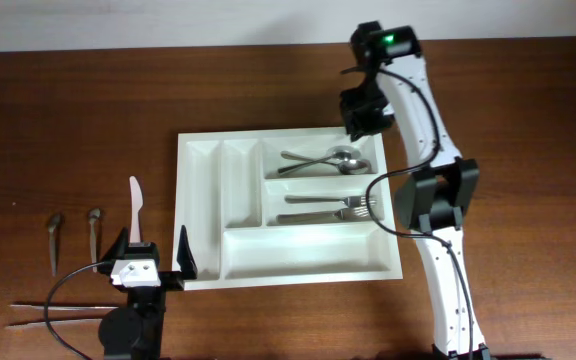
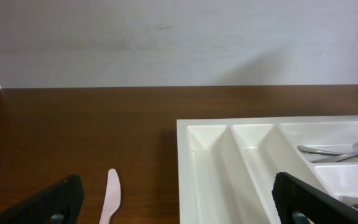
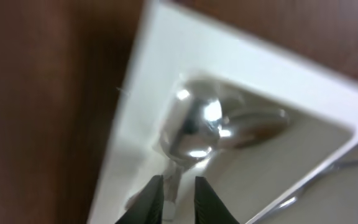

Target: Pack container

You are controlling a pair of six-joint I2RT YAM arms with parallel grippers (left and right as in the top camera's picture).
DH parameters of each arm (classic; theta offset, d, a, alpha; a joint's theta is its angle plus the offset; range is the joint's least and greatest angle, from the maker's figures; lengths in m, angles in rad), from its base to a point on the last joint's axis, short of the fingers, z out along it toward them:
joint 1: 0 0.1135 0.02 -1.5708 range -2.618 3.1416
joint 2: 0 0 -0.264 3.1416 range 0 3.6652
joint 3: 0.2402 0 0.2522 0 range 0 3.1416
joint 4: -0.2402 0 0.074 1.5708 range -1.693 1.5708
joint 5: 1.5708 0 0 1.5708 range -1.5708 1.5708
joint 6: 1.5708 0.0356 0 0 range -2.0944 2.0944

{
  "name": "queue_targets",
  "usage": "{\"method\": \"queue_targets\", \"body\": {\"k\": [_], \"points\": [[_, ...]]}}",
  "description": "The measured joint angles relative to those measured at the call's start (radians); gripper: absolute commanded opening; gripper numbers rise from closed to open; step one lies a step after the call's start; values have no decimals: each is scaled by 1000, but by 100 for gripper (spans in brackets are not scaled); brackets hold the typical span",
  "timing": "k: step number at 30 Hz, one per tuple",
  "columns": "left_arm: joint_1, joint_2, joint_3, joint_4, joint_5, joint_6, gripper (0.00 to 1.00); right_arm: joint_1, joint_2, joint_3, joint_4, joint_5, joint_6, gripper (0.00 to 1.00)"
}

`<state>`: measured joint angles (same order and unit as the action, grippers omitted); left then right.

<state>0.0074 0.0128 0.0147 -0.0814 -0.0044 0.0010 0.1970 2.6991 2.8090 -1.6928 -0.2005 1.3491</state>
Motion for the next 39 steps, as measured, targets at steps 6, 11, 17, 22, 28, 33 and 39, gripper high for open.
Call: {"method": "queue_targets", "body": {"k": [6,11,17,22,28,33,39], "points": [[0,0,0,0,0,0,99,-72,-13,188,0,0,-235,97],[0,0,0,0,0,0,99,-152,-96,299,0,-23,-447,99],[0,0,0,0,0,0,99,-293,-253,310,0,-71,-638,99],[0,0,0,0,0,0,99,-403,-423,212,0,-79,-813,99],[0,0,0,0,0,0,99,-484,-731,-161,0,-78,-1030,99],[0,0,0,0,0,0,99,-547,-985,-509,6,-16,-1257,99],[0,0,0,0,0,0,99,-637,-1158,-768,118,62,-1434,99]]}}
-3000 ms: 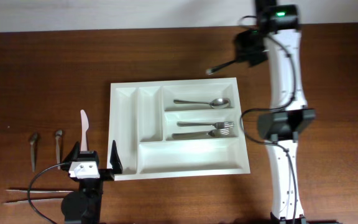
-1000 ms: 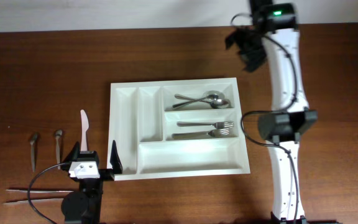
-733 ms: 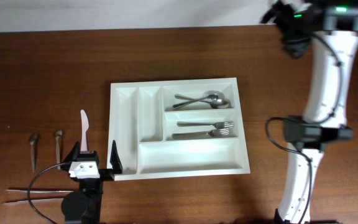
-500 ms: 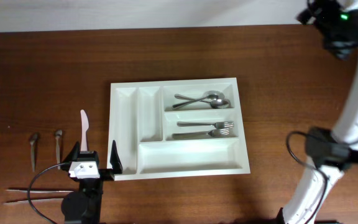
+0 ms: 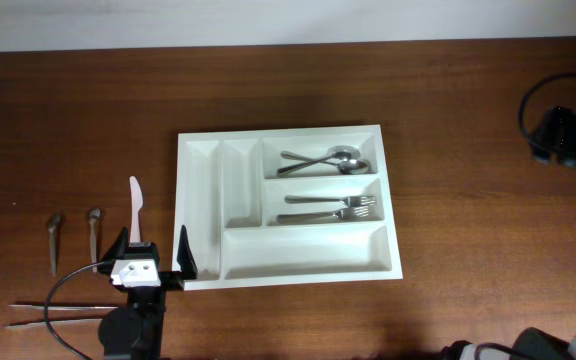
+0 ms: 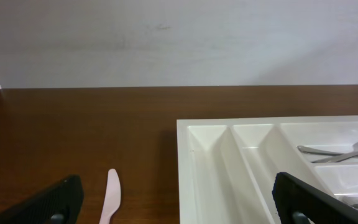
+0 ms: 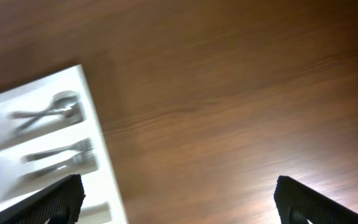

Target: Pack container

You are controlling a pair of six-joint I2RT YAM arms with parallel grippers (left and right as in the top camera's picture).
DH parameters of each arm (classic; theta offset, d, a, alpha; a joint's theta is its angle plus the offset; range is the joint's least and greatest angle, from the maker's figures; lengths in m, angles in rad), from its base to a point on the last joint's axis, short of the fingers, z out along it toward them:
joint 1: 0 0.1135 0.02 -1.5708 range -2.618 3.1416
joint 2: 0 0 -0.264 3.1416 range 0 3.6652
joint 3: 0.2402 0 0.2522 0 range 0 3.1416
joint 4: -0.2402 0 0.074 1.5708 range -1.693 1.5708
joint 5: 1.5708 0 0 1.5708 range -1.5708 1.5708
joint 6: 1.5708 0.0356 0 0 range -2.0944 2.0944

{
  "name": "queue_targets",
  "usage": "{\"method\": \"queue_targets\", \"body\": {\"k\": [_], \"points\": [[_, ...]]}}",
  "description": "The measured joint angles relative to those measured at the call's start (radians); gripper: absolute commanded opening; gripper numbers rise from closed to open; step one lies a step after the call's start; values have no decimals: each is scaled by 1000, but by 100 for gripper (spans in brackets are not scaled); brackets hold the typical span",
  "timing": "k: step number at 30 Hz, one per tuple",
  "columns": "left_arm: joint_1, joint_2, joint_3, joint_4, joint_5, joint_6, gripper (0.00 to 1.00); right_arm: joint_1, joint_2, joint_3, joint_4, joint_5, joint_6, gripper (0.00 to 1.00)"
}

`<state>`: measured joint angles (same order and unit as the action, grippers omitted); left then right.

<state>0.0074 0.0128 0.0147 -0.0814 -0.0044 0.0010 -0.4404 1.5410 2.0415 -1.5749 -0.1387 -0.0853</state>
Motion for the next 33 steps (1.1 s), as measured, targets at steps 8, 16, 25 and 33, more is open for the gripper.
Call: {"method": "queue_targets", "body": {"k": [8,16,25,33], "points": [[0,0,0,0,0,0,99,-191,24,-207,175,30,-98,99],[0,0,0,0,0,0,99,-275,95,-350,245,18,-97,99],[0,0,0,0,0,0,99,-278,105,-357,329,22,-96,99],[0,0,0,0,0,0,99,-278,240,-385,354,31,-50,99]]}}
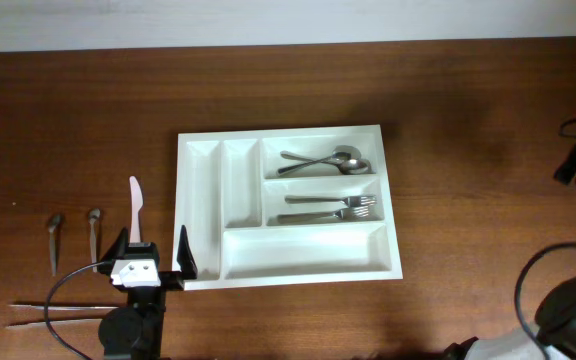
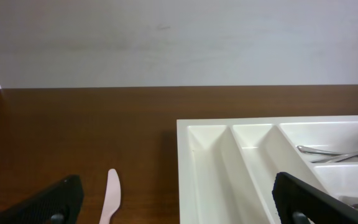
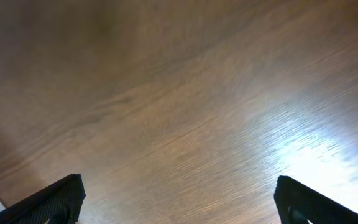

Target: Pack container

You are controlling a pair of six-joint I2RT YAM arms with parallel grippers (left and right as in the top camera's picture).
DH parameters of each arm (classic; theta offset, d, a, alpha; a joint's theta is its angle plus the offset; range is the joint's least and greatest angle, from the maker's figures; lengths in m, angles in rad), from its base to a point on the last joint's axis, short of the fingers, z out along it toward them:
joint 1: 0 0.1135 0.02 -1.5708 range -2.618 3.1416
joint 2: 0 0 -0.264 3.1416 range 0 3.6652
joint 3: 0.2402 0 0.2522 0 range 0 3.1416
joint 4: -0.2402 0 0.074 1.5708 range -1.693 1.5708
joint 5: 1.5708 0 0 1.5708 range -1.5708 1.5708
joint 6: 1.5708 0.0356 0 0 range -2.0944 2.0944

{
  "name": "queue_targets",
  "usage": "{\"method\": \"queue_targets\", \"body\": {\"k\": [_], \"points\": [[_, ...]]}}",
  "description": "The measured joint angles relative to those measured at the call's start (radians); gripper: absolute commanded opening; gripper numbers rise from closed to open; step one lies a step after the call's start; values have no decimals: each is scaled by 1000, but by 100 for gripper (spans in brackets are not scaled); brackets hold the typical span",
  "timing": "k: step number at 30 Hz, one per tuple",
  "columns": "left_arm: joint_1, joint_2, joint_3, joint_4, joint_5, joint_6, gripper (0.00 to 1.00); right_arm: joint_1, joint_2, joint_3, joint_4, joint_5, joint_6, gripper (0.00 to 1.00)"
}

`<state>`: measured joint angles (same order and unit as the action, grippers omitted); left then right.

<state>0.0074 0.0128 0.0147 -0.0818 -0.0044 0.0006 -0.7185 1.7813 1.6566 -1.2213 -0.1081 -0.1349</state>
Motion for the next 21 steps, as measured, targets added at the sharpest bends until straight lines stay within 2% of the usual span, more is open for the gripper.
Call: {"method": "queue_targets", "body": {"k": [6,17,21], "points": [[0,0,0,0,0,0,99,0,85,-6,0,4,5,99],[0,0,3,1,-2,-14,99,0,90,-7,0,6,5,99],[4,22,87,-23,-67,-8,99,0,90,-7,-1,7,5,99]]}}
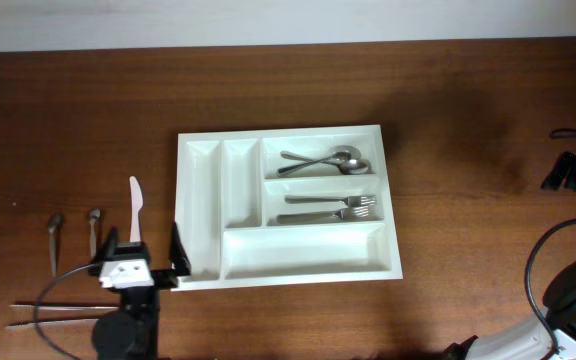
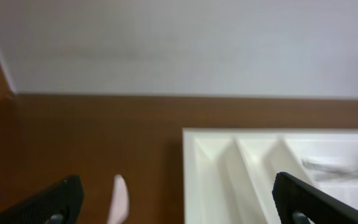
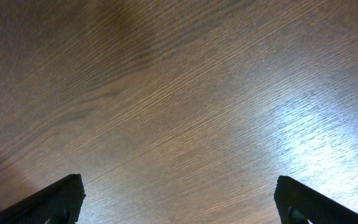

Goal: Pack container
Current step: 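Move the left gripper over the white plastic knife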

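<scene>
A white cutlery tray [image 1: 278, 131] lies mid-table with two metal spoons [image 1: 323, 160] in its top right compartment and forks [image 1: 333, 207] in the one below. A white plastic knife [image 1: 135, 207] lies left of the tray, and its tip [image 2: 119, 199] shows in the left wrist view beside the tray's corner [image 2: 194, 140]. My left gripper [image 1: 143, 245] stands open at the tray's front left corner, holding nothing [image 2: 179, 202]. My right gripper [image 1: 571, 170] is open at the far right edge, over bare wood [image 3: 179, 199].
Two dark-headed spoons [image 1: 54, 238] [image 1: 93, 228] lie at the far left. A pair of thin sticks [image 1: 43, 312] lies near the front left edge. A black cable [image 1: 543, 265] loops at the right. The tray's long bottom compartment [image 1: 303, 250] and two narrow left compartments [image 1: 236, 185] hold nothing.
My left gripper has shifted slightly to the left, and its wrist view is now blurred and reframed. The right gripper stays open at the right edge, a touch lower.
At first my right gripper's jaws were nearly shut at a spoon's handle in the tray's top right compartment. Later it was open far to the right, with both spoons lying in that compartment. It has stayed there since. The left arm held still until now.
</scene>
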You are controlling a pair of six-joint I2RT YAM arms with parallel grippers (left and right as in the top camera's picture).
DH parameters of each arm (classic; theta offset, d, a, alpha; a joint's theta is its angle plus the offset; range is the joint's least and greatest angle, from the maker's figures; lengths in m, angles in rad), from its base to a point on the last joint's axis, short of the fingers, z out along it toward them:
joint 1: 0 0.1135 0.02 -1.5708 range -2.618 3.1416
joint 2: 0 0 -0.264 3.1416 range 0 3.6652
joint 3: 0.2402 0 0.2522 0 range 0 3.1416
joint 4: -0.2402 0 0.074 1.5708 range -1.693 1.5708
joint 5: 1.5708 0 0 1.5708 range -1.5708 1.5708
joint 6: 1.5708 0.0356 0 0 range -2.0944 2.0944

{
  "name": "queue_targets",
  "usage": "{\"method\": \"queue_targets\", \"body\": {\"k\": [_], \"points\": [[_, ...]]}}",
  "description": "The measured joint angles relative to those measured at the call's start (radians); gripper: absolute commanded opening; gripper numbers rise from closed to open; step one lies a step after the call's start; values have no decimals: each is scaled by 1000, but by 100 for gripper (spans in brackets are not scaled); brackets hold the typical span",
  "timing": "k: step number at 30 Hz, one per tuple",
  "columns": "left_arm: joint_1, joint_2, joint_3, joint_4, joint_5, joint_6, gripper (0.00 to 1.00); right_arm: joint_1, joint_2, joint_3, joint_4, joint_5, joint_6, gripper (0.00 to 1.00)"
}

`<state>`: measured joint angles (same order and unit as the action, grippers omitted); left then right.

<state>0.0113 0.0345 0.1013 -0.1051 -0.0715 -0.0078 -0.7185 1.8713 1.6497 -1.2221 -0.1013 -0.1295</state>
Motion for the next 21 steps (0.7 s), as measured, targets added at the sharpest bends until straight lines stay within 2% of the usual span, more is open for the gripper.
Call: {"method": "queue_targets", "body": {"k": [5,7,11,14,17,21], "points": [[50,165,286,-192,-104,45,99,0,0,0,0,0,0,99],[73,270,441,-337,-121,37,99,0,0,0,-1,0,0,99],[119,544,799,-723,-86,23,99,0,0,0,0,3,1,99],[143,765,1012,-905,-40,23,99,0,0,-1,0,6,0,99],[146,951,1110,-961,-32,23,99,0,0,-1,0,7,0,99],[152,1174,1121,-1000,-82,18,99,0,0,-1,0,7,0,99]]}}
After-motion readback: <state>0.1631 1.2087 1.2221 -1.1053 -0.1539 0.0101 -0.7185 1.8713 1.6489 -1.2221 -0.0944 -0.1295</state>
